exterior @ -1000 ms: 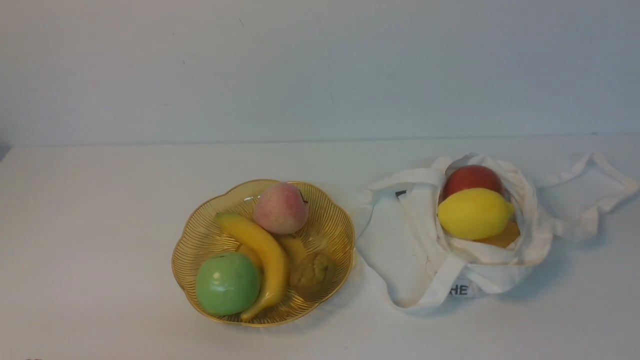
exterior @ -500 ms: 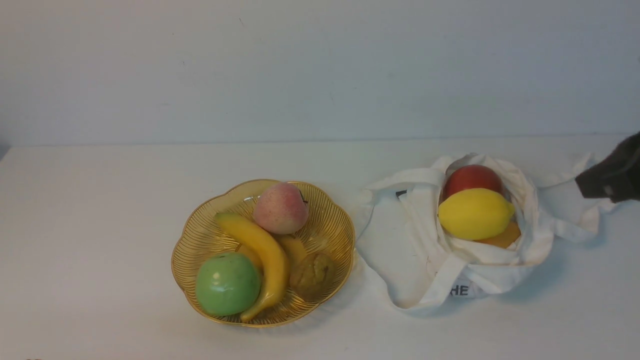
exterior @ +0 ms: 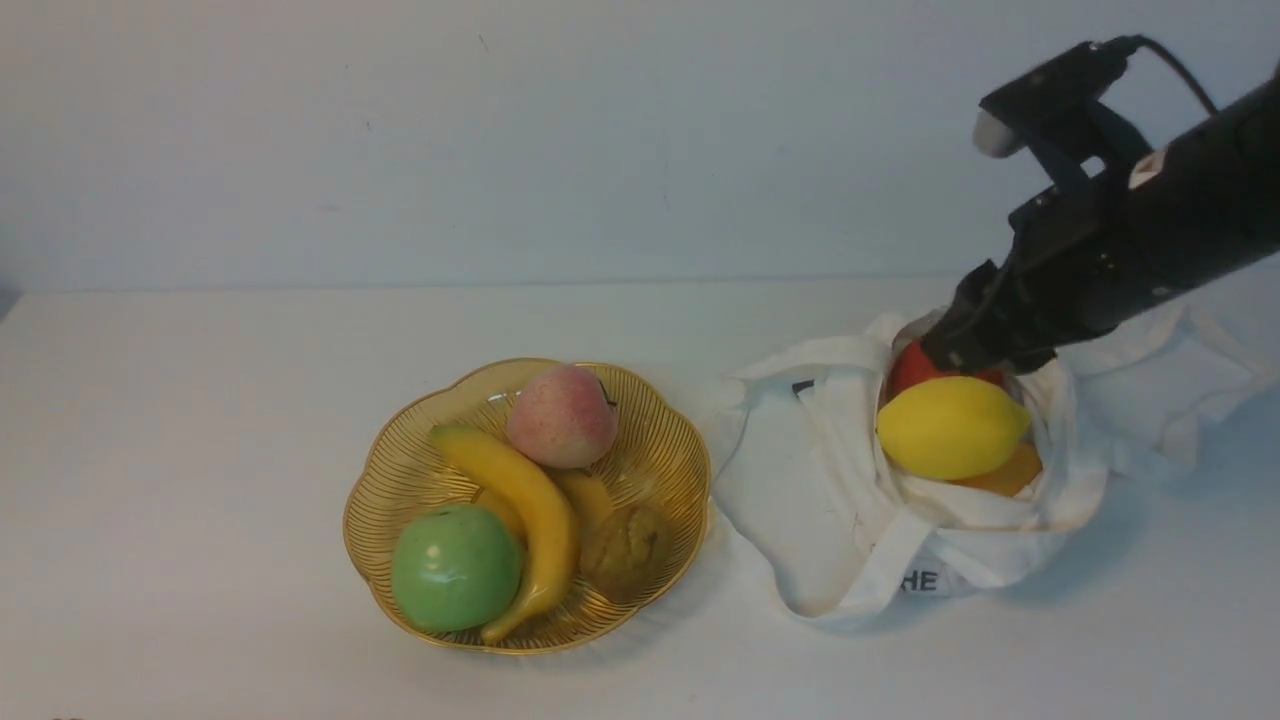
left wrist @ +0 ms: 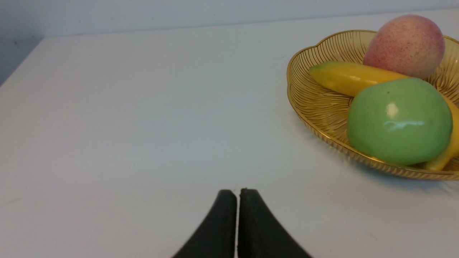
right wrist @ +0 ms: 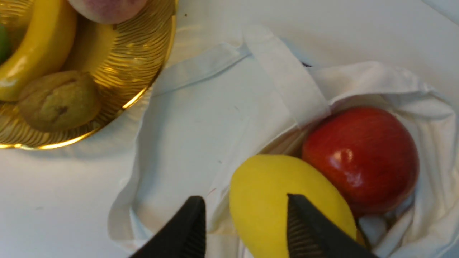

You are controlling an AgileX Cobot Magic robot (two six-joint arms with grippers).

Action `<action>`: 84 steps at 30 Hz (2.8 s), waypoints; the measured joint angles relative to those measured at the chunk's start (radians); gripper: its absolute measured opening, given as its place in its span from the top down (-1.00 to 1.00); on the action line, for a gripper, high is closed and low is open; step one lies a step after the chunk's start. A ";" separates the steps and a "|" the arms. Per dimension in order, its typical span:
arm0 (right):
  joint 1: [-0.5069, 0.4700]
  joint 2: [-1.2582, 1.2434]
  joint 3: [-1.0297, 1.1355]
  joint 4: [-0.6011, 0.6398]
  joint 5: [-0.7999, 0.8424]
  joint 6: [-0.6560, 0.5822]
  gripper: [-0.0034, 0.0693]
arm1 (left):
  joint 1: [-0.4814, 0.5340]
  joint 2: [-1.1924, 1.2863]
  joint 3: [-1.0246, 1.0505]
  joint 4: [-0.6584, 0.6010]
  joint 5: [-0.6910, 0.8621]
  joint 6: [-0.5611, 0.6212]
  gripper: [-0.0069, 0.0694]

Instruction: Take the fruit out of the cloth bag on the white table and place them on a plate.

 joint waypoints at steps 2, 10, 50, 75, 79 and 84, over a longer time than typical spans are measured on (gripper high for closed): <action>0.000 0.048 -0.035 -0.038 0.000 0.027 -0.24 | 0.000 0.000 0.000 0.000 0.000 0.000 0.84; 0.000 0.155 -0.053 -0.100 0.038 0.072 -0.91 | 0.000 0.000 0.000 0.000 0.000 0.000 0.84; 0.050 0.167 -0.305 0.132 0.275 0.086 -0.63 | 0.000 0.000 0.000 0.000 0.000 0.000 0.84; 0.295 0.508 -0.312 0.131 -0.130 0.007 -0.64 | 0.000 0.000 0.000 0.000 0.000 0.000 0.84; 0.295 0.508 -0.312 0.129 -0.131 0.008 -0.84 | 0.000 0.000 0.000 0.000 0.000 0.000 0.84; 0.295 0.508 -0.312 0.106 -0.129 0.017 -0.99 | 0.000 0.000 0.000 0.000 0.000 0.000 0.84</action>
